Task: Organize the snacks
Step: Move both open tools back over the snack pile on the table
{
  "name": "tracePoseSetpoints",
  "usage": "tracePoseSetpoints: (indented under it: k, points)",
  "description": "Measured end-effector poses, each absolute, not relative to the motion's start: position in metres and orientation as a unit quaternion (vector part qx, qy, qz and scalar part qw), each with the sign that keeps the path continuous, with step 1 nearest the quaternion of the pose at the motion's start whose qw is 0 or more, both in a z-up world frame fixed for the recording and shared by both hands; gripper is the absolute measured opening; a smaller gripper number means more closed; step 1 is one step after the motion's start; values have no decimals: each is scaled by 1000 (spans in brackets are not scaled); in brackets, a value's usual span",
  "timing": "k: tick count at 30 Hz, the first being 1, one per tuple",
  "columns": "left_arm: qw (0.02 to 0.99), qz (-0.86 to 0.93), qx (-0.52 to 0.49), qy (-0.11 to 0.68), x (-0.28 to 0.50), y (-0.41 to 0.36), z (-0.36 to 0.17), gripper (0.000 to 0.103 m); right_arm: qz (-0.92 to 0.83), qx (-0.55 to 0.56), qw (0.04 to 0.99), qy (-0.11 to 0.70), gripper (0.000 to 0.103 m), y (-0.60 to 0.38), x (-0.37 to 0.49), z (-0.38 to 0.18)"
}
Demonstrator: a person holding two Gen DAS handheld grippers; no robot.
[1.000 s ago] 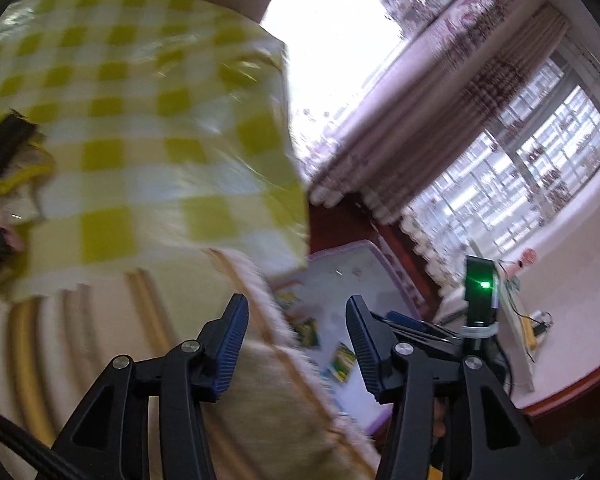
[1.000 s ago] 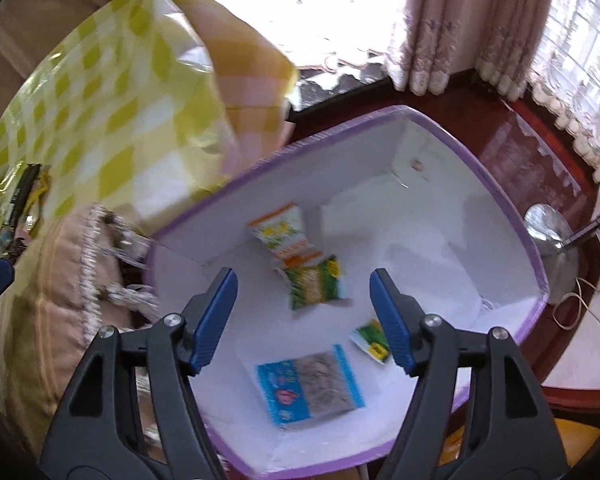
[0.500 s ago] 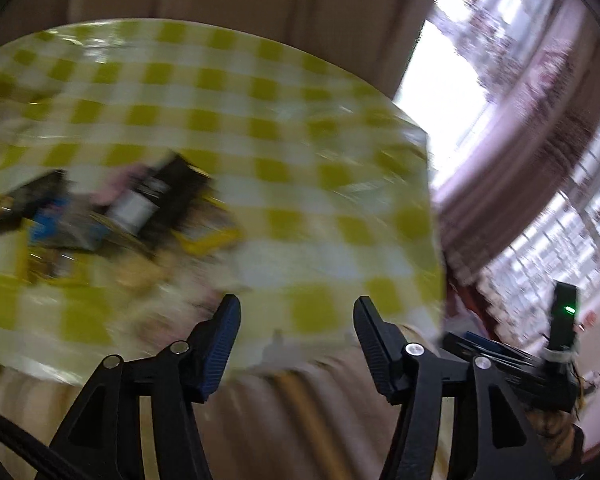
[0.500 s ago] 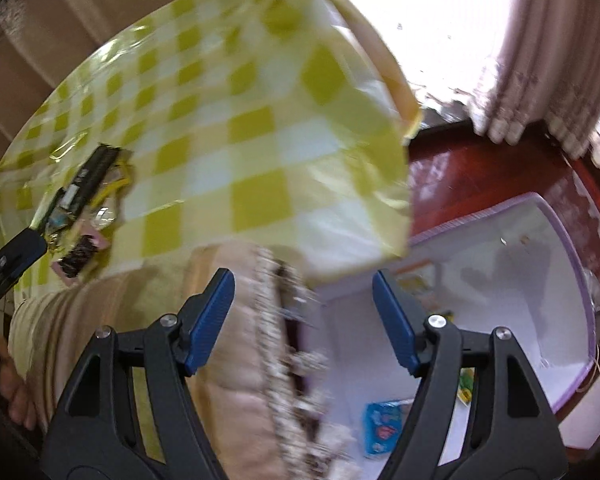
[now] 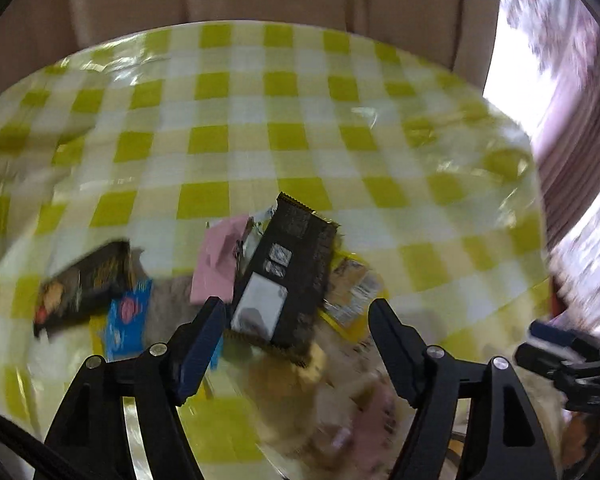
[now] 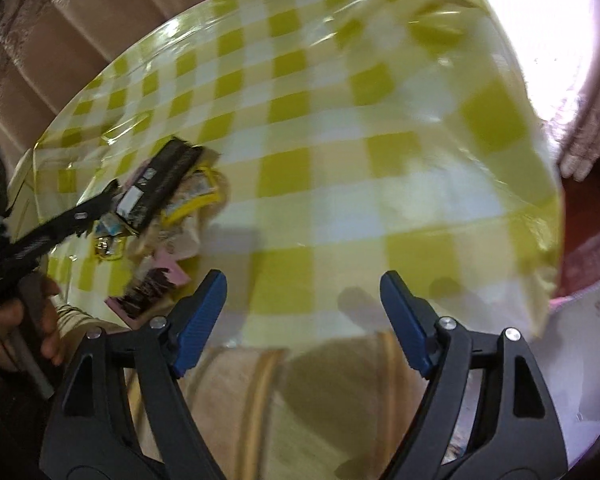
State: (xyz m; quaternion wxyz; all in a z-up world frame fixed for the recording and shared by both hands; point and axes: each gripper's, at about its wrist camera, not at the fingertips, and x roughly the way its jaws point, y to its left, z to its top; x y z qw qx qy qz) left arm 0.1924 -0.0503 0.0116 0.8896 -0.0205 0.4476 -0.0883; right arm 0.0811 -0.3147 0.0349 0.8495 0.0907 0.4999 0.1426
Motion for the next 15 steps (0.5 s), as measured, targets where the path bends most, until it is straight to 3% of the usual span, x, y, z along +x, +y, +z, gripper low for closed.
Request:
tracePoseSetpoints:
  k: [6,15]
  points:
    - [878,-81,52,469,218,-68,-7,75,180,101,837,507,84,-290,111,28]
    - [867,-69,73,487,230,-71,-21,72,227,114,810,528,84,-268,146,11]
